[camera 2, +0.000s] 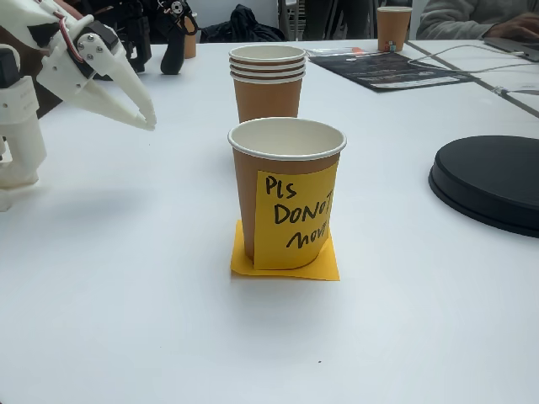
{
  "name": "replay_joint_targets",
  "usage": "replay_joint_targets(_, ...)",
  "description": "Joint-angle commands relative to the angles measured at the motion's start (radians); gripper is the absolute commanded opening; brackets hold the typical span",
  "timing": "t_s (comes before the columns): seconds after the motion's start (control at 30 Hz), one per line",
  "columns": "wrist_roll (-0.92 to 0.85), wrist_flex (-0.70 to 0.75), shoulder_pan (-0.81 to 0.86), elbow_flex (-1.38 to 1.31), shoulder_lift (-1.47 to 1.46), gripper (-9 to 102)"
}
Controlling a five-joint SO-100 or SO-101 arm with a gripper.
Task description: Pickup cup and make a pile of cup.
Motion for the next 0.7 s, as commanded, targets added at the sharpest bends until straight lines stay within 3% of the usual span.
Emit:
replay_joint_targets(0.0,-0.005,-0.018,-0.003,-0.008,0.011,-7)
replay_joint_targets(0.67,-0.003,-0.017,0.008,-0.014,0.000,-7)
